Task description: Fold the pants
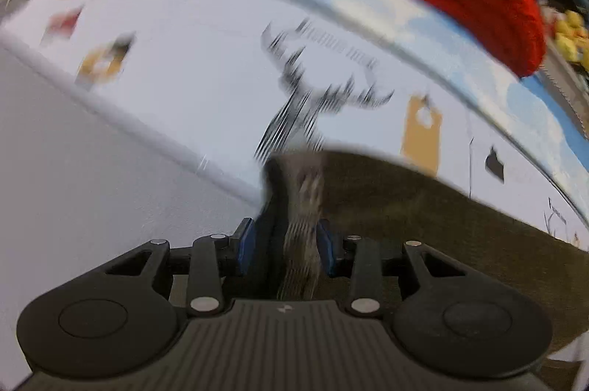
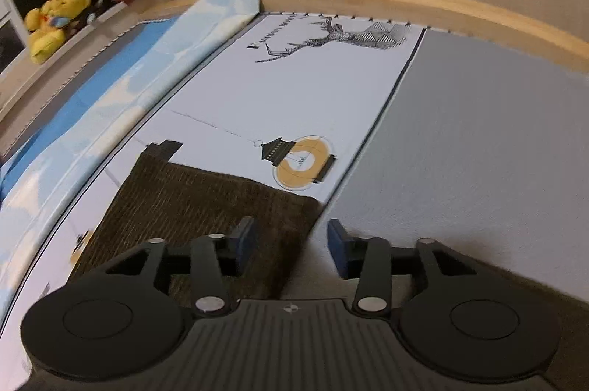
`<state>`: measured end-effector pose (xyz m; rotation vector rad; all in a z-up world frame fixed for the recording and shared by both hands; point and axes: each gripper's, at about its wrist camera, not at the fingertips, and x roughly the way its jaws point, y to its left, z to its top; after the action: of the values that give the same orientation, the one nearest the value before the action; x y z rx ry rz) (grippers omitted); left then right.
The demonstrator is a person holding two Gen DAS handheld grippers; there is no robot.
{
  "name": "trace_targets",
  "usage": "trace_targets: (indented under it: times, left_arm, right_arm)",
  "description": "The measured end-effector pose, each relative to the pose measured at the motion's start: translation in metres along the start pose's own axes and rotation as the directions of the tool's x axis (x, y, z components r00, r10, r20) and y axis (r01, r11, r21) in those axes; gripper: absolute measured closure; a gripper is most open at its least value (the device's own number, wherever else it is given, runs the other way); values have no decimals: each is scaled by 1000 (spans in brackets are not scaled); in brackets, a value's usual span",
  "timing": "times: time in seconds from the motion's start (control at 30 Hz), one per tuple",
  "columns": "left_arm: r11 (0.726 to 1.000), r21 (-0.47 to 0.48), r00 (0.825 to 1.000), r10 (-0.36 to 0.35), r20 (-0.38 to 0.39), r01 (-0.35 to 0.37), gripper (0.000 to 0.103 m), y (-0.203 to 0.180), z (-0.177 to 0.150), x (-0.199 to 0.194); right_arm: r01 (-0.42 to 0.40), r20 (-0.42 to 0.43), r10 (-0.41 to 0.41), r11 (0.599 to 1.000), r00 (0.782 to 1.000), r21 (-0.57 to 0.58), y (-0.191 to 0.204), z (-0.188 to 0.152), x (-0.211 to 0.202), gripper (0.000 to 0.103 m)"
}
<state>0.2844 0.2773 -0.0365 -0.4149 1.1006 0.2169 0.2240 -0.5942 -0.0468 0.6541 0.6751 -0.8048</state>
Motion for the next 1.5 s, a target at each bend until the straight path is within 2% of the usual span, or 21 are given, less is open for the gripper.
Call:
trace_targets:
  times: [0.07,0.1,0.2,0.3,0.4,0.5,0.6,0.67,0.73,0.83,0.87,0.9,0.97,1.07,1.1,1.17,1.23,1.3,1.33,1.4,1.5]
  left_arm:
    - [999,-24,995,22,-101,-24,62,11,-12,-8]
    - [999,-30,992,23,-127,-27,62,17,-19,-13]
    - [1000,-20,989,-17,-149,14,61,32,-44,-34]
    - [998,42,989,-35,-141,41,51,42,-75,-44]
    - [985,165,978,-11,-208,46,51,47,-106,-36]
    - [959,279,982,2,-187,51,49,52,-123,-38]
    - [944,320,984,-18,-175,74,49,55,-128,-40]
    - [945,325,988,11,-152,40,46,55,-125,-39]
    - [946,324,990,71,-125,-27,42,55,-121,-35]
    - [955,297,983,55,-174,-1,42,54,-120,-26]
    - [950,311,980,53,-193,10,42,51,-122,-22]
    - [936,352,979,72,-190,-1,41,45,-126,-20]
    - [905,426,981,101,-164,-23,44,35,-133,-21]
    - [901,434,984,95,-154,-19,66,34,-131,-26]
    - [903,429,985,83,-150,-10,71,34,-130,-30]
    - [912,407,986,22,-164,48,74,35,-130,-38]
    - [893,441,985,-8,-171,84,74,32,-136,-44]
    - [876,476,980,15,-196,82,74,31,-144,-43]
    - [873,481,978,29,-208,76,74,33,-144,-40]
    - [883,463,976,30,-215,75,74,41,-142,-43]
    - [879,470,974,40,-224,72,73,42,-143,-41]
  right_arm:
    - [3,-26,-3,1000,1000,14,-18,1,-16,56]
    - [13,-38,-12,1000,999,26,-29,0,-24,56]
    - [34,-66,-28,996,997,83,-72,0,-47,55]
    - [45,-91,-34,992,995,118,-117,-4,-68,54]
    - [54,-121,-39,991,992,124,-162,-16,-84,50]
    - [92,-184,-75,992,980,84,-200,-28,-85,48]
    - [128,-249,-110,990,962,59,-226,-41,-79,46]
    - [124,-295,-98,990,951,72,-239,-47,-74,46]
    - [108,-292,-87,992,952,58,-239,-48,-75,45]
    - [111,-298,-99,994,950,24,-229,-49,-71,40]
    - [112,-299,-109,994,948,-5,-222,-50,-68,43]
    - [116,-296,-122,992,947,-39,-215,-50,-67,51]
    - [106,-285,-131,989,950,-102,-200,-52,-69,79]
    - [86,-215,-114,987,970,-136,-185,-45,-80,84]
    - [77,-161,-89,994,983,-77,-188,-37,-90,84]
    - [73,-74,-68,995,995,62,-201,-24,-108,90]
    - [147,-29,-147,989,989,29,-203,-21,-114,90]
    - [218,-70,-219,976,973,-24,-205,-25,-103,90]
    - [246,-120,-248,969,961,-34,-209,-31,-95,90]
    - [267,-188,-267,963,945,-25,-216,-39,-86,90]
    - [254,-186,-263,965,947,-71,-211,-41,-81,89]
